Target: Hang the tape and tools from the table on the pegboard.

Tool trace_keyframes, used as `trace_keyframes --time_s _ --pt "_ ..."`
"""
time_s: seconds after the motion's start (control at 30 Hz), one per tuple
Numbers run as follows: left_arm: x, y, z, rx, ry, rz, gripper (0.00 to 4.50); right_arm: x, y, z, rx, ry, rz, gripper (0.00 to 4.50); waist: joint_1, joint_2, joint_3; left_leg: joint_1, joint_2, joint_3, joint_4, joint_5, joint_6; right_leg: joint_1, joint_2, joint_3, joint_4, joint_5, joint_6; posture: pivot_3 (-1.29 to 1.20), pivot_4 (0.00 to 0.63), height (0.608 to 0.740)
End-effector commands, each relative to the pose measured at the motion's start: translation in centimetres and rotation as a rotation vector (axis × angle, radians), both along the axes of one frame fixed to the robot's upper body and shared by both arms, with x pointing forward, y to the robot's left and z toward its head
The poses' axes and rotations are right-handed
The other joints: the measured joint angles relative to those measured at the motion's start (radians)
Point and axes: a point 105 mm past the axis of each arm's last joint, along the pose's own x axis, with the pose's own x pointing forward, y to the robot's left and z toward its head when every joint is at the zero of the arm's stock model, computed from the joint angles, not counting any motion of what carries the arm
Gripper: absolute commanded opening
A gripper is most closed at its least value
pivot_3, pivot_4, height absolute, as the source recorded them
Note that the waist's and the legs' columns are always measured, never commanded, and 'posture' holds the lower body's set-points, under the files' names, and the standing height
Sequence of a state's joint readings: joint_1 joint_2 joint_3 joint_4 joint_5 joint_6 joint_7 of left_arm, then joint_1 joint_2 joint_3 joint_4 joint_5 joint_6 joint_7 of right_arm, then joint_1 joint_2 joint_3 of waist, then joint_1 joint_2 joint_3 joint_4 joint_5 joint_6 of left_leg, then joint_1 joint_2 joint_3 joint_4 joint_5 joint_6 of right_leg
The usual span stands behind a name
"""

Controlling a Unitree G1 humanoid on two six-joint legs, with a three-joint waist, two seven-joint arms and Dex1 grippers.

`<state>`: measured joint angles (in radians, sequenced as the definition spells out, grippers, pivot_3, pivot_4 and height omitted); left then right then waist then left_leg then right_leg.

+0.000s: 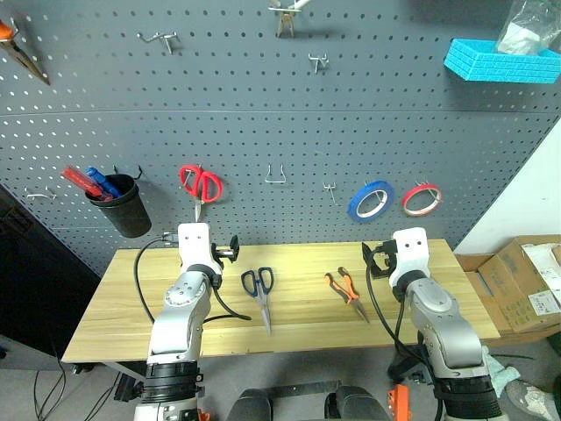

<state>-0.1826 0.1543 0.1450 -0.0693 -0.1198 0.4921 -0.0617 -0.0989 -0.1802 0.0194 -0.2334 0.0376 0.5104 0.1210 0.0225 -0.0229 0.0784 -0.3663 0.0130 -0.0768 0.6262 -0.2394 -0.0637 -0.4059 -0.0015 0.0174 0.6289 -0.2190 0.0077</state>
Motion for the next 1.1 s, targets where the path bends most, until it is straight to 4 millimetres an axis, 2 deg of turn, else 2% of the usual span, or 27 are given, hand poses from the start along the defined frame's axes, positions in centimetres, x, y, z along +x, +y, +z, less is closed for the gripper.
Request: trace_keyframes --time_s 0.03,0.4,0.7,0.83,0.9,1.1 --pt "0.3 -0.4 2.0 0.003 -0.073 -0.034 4.49 0.2 -0.2 1.7 -0.002 -0.065 -0.006 4.5 0.0 0.0 0.0 0.0 0.0 0.0 0.0 0.0 0.0 0.0 0.0 0.0 0.0 0.0 0.0 0.11 0.034 0.74" --pt "0.0 0.3 1.9 0.007 -0.07 0.0 4.49 0.1 -0.2 1.6 0.002 -0.058 -0.005 4.5 0.0 0.0 0.0 0.0 0.0 0.0 0.0 0.0 0.0 0.0 0.0 0.0 0.0 0.0 0.0 0.11 0.043 0.74" --pt "-0.1 -0.4 1.5 0.002 -0.051 -0.034 4.49 -0.2 -0.3 1.1 0.006 -0.028 -0.012 4.5 0.0 0.0 0.004 0.0 0.0 0.0 0.0 0.0 0.0 0.0 0.0 0.0 0.0 0.0 0.0 0.11 0.063 0.74" --pt "0.4 -4.0 2.3 -0.102 -0.032 -0.265 4.49 -0.4 0.1 0.6 -0.025 0.032 0.062 4.5 0.0 0.0 0.023 0.0 0.0 0.0 0.001 0.0 0.0 0.0 0.0 0.0 0.0 0.0 0.0 0.1 0.099 0.74" --pt "0.5 -5.5 3.0 -0.149 -0.029 -0.349 4.49 -0.4 -0.4 0.6 -0.049 0.057 0.094 4.5 0.0 0.0 0.037 -0.001 0.0 0.0 0.002 0.0 0.0 0.0 0.0 0.0 0.0 0.0 0.0 0.09 0.125 0.74" --pt "0.4 -12.3 4.4 -0.295 0.033 -0.668 4.49 0.5 -4.3 -0.8 -0.14 0.221 0.155 4.5 -0.006 -0.001 0.09 -0.005 -0.001 0.0 0.003 0.0 0.0 -0.001 -0.001 0.0 0.0 0.0 0.0 0.08 0.202 0.74"
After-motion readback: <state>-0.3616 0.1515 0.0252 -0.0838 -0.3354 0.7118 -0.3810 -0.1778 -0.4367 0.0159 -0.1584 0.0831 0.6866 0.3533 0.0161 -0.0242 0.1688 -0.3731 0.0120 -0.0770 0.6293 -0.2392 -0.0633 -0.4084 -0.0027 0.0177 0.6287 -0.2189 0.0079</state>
